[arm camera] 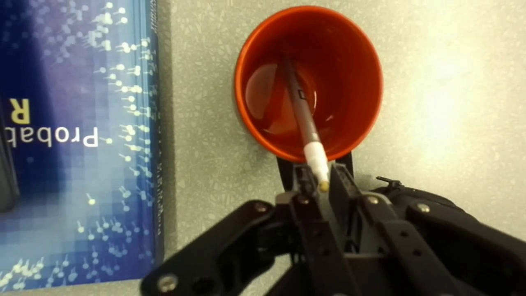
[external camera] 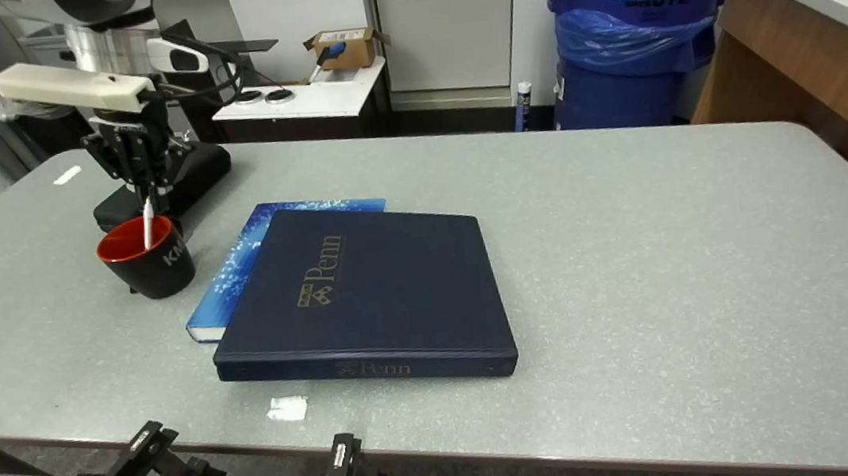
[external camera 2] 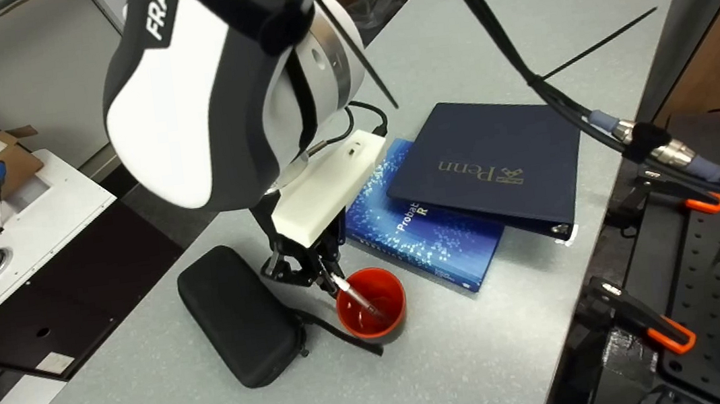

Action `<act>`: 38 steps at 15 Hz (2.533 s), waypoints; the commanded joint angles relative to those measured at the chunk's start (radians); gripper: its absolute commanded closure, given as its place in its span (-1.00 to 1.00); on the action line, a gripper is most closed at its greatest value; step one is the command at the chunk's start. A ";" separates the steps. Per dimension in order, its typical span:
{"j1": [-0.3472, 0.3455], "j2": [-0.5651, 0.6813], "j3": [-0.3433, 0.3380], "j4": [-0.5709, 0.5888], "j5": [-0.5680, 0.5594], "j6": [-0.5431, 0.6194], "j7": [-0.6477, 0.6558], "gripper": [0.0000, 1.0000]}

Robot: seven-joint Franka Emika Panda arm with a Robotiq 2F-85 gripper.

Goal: Remove the pen from the mug cup

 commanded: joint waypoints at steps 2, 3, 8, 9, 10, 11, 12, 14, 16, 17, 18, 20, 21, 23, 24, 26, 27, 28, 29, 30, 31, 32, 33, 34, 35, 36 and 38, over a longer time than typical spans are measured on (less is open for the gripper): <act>0.016 -0.055 -0.020 -0.019 -0.054 -0.078 0.082 1.00; 0.015 -0.059 -0.020 -0.019 -0.059 -0.088 0.088 1.00; 0.008 -0.096 -0.018 -0.027 -0.062 -0.118 0.094 1.00; 0.005 -0.113 -0.018 -0.033 -0.060 -0.117 0.092 1.00; 0.003 -0.131 -0.019 -0.040 -0.058 -0.111 0.090 1.00; -0.003 -0.158 -0.017 -0.053 -0.050 -0.100 0.083 1.00; -0.008 -0.185 -0.017 -0.061 -0.044 -0.093 0.078 1.00; -0.020 -0.244 -0.018 -0.083 -0.032 -0.066 0.069 1.00; -0.032 -0.294 -0.020 -0.088 -0.020 -0.042 0.066 1.00; -0.034 -0.318 -0.024 -0.093 -0.023 -0.017 0.076 1.00; -0.039 -0.331 -0.027 -0.088 -0.023 -0.009 0.074 1.00; -0.041 -0.323 -0.042 -0.063 -0.050 0.008 0.104 1.00; -0.037 -0.306 -0.051 -0.046 -0.073 0.009 0.127 1.00; -0.031 -0.244 -0.068 -0.006 -0.117 0.003 0.170 1.00; -0.031 -0.209 -0.074 0.014 -0.135 -0.005 0.183 1.00; -0.021 -0.126 -0.090 0.064 -0.182 -0.025 0.225 1.00; -0.018 -0.072 -0.098 0.097 -0.194 -0.027 0.240 1.00; -0.015 -0.033 -0.104 0.124 -0.200 -0.030 0.250 1.00; -0.017 0.018 -0.107 0.163 -0.188 -0.033 0.252 1.00; -0.019 0.062 -0.108 0.200 -0.171 -0.037 0.255 1.00; -0.020 0.099 -0.110 0.232 -0.161 -0.034 0.258 1.00; -0.019 0.145 -0.115 0.271 -0.157 -0.015 0.269 1.00; -0.017 0.169 -0.121 0.298 -0.154 -0.007 0.281 1.00; -0.015 0.198 -0.126 0.328 -0.152 0.004 0.294 1.00; -0.005 0.218 -0.141 0.349 -0.164 0.036 0.319 1.00; -0.001 0.241 -0.149 0.375 -0.164 0.059 0.335 1.00; 0.010 0.278 -0.167 0.416 -0.166 0.091 0.368 1.00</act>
